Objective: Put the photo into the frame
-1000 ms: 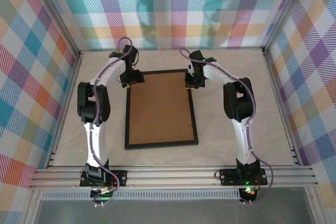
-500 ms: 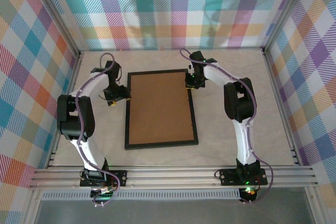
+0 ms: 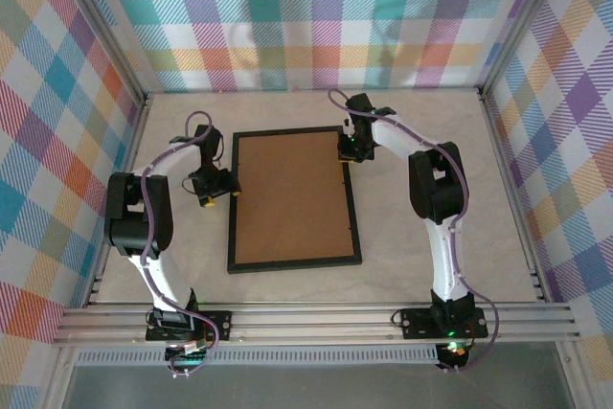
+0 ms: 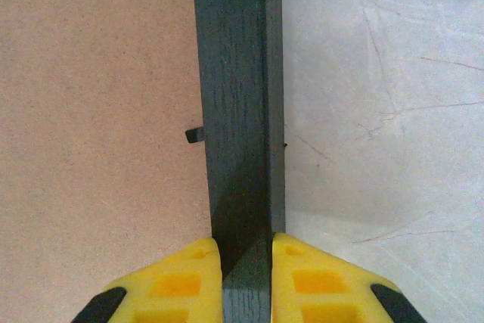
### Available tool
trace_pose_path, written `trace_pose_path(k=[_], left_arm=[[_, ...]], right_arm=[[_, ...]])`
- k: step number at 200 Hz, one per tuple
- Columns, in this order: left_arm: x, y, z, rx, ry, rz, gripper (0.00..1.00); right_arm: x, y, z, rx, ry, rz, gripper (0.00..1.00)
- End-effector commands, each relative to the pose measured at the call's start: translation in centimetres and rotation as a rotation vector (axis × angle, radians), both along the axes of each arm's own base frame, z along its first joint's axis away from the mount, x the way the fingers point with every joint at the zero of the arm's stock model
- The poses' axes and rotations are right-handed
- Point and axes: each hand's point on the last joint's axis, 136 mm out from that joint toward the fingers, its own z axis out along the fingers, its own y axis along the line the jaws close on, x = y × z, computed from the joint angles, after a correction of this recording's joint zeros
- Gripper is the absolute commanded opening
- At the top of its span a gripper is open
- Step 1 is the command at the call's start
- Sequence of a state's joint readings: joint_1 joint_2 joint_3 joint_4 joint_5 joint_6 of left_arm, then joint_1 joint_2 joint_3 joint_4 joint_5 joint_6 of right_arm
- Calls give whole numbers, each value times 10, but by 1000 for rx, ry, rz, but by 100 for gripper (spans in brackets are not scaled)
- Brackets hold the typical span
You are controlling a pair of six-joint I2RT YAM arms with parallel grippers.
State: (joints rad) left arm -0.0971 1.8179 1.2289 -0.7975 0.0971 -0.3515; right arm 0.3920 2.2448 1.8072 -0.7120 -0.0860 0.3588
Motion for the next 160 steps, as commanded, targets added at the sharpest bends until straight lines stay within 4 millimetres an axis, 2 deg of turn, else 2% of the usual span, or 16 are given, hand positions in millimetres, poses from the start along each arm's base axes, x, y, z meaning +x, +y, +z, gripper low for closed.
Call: trace_pose_path(k=[1, 83, 160], left_arm=[[-9, -3, 2, -1, 6, -2, 66], [-20, -1, 8, 34, 27, -21, 66], [-25, -7, 1, 27, 55, -35, 66]], right_arm=[[-26, -6, -31, -45, 118, -8, 17], [-25, -5, -32, -41, 117, -8, 17], [-23, -4, -30, -34, 115, -10, 17]])
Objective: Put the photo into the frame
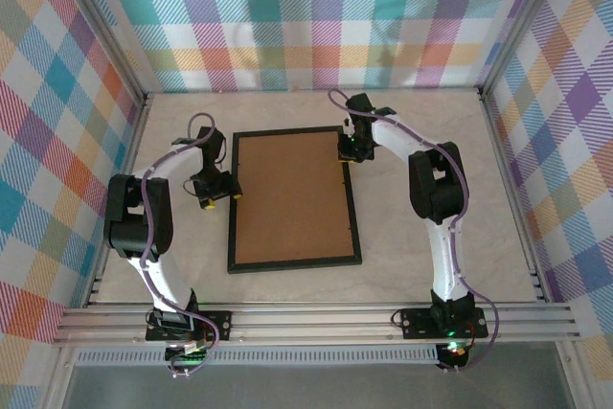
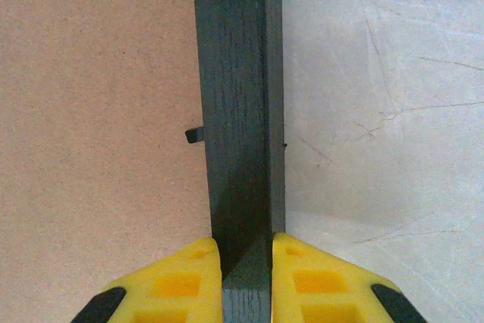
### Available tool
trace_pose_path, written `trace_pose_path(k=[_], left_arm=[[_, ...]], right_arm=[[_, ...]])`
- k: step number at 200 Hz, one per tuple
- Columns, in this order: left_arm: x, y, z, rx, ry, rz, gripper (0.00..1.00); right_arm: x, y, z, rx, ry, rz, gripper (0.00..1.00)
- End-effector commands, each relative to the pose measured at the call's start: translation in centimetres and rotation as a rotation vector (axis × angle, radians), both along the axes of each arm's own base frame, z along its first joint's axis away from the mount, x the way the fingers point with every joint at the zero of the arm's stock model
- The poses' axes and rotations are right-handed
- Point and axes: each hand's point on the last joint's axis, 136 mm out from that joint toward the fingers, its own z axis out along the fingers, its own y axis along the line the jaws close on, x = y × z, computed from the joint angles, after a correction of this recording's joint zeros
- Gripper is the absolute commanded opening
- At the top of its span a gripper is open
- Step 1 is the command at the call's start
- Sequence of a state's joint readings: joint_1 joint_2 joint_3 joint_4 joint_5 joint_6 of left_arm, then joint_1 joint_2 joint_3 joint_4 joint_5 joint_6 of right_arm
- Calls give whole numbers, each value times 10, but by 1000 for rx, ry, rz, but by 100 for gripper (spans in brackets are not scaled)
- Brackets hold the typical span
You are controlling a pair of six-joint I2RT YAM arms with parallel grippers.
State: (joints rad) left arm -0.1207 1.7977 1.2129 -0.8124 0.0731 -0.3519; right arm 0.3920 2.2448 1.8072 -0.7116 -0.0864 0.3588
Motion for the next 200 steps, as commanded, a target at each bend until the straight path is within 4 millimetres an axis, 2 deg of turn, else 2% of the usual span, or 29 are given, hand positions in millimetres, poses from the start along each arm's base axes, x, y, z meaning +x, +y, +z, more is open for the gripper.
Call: trace_pose_path(k=[1, 77, 144, 200], left_arm=[[-16, -4, -1, 3, 48, -13, 66], [-26, -20, -20, -18, 97, -21, 66], [-36, -52, -59, -48, 143, -30, 64], [-33, -64, -78, -57, 142, -35, 63]], right_arm=[[-23, -4, -30, -34, 115, -10, 17], [-22, -1, -31, -26, 120, -12, 17], [-29, 7, -37, -15, 144, -4, 16], [-34, 9, -42, -6, 160, -11, 16]])
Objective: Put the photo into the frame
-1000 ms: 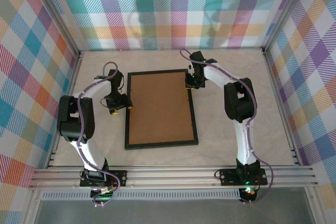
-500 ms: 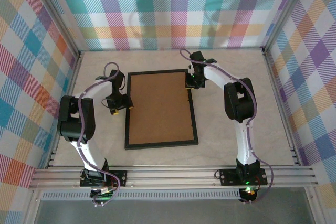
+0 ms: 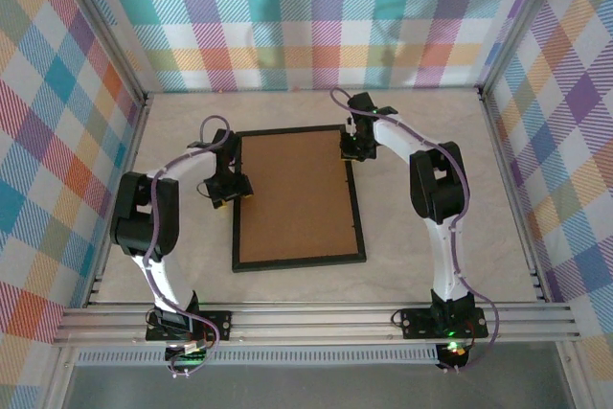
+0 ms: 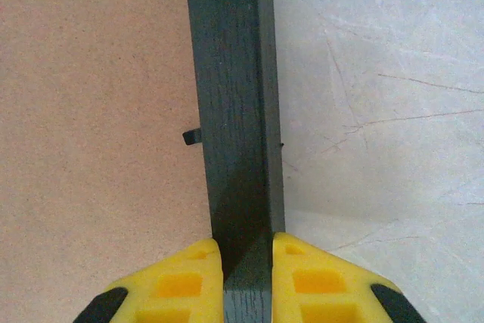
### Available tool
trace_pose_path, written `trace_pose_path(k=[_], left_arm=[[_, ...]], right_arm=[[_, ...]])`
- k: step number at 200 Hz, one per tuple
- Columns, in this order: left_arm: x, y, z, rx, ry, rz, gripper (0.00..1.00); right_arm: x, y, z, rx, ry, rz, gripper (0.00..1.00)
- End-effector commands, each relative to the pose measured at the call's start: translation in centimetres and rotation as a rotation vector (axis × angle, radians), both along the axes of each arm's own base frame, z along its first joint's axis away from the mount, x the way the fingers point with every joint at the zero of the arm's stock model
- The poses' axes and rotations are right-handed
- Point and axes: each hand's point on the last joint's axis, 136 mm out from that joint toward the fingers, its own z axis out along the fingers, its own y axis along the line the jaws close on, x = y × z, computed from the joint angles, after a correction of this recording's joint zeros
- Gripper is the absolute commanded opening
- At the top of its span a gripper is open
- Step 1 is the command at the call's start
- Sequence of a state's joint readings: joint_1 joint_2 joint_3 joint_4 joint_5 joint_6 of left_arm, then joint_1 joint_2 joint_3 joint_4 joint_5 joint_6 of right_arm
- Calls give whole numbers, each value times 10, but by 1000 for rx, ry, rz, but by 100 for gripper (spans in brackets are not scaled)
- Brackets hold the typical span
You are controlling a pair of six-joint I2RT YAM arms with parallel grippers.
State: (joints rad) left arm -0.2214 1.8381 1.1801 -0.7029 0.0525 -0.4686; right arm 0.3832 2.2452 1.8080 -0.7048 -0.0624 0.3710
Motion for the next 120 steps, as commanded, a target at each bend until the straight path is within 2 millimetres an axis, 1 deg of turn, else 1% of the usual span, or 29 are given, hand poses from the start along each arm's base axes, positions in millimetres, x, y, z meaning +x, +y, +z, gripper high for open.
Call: trace_pose_path(k=[1, 12, 26, 62, 87, 105, 120], left_arm=[[-38, -31, -59, -61, 172, -54, 63], [-37, -32, -59, -61, 173, -60, 63], [-31, -31, -49, -49, 151, -77, 63], [-5, -27, 5, -17, 46, -121, 64], [5, -18, 39, -12, -22, -118, 66], [6, -8, 53, -3, -53, -103, 66], [3, 2, 59, 8, -61, -91, 67]], right_arm=[[-39, 17, -42, 12, 172, 16, 16], [-40, 16, -43, 5, 175, 16, 16], [-41, 13, -42, -12, 173, 15, 16], [-37, 3, -39, -45, 157, 6, 16], [-36, -2, -37, -60, 152, 2, 16], [-37, -4, -37, -67, 153, 2, 16], [-36, -4, -37, -68, 152, 0, 16]])
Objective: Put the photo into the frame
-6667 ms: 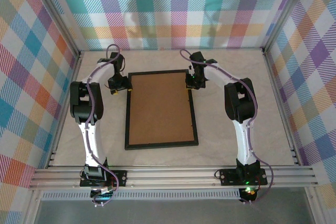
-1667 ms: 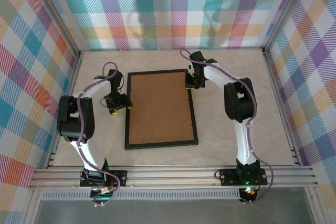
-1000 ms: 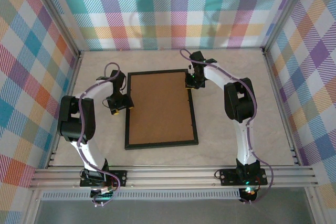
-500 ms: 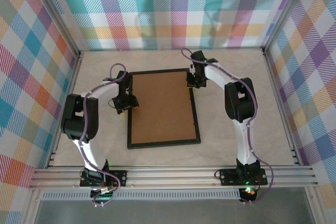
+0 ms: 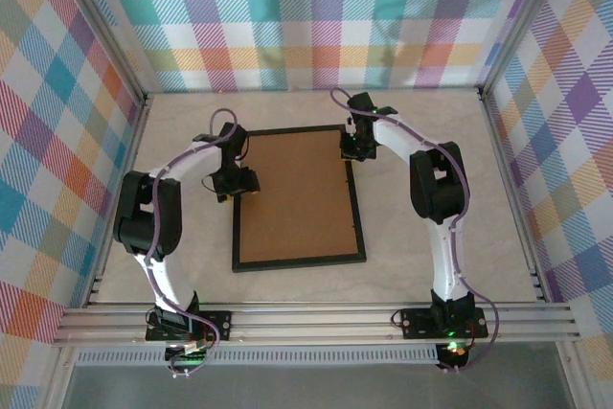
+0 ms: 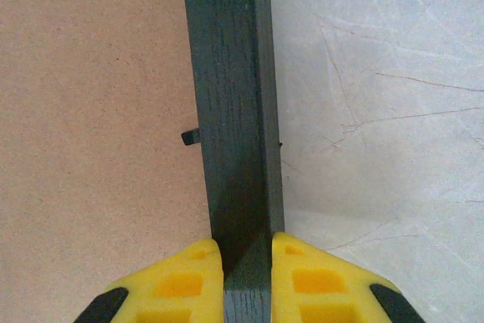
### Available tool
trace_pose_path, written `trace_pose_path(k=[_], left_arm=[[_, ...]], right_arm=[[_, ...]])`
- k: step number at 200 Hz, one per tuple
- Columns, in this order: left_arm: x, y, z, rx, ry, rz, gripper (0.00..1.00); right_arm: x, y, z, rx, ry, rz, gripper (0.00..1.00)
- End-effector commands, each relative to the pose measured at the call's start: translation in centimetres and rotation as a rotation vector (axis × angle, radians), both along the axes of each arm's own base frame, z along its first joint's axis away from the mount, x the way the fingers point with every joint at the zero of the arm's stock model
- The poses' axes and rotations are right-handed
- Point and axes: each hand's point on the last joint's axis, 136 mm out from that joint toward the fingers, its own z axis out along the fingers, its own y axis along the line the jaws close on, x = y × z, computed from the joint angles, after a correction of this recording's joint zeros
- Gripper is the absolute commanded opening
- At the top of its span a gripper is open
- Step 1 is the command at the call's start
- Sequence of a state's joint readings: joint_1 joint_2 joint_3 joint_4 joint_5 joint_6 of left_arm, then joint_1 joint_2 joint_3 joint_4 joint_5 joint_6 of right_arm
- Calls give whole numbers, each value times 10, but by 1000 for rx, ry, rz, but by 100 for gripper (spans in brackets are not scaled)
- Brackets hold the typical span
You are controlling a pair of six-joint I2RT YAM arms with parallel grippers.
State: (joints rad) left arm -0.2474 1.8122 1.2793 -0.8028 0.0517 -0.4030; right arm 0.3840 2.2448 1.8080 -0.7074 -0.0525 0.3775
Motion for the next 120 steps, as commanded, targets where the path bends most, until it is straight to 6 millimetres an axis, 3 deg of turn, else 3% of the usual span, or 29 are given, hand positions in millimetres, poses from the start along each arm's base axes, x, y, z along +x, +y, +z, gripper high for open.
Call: trace_pose_path(k=[1, 52, 120], left_arm=[[-5, 14, 27, 5, -32, 2, 67], [-23, 41, 13, 28, 18, 39, 67], [-27, 42, -10, 26, 75, 30, 67]], right_arm=[[-36, -3, -36, -59, 151, 8, 16], [-34, -1, -35, -49, 146, 5, 16], [-34, -1, -34, -49, 148, 5, 16]])
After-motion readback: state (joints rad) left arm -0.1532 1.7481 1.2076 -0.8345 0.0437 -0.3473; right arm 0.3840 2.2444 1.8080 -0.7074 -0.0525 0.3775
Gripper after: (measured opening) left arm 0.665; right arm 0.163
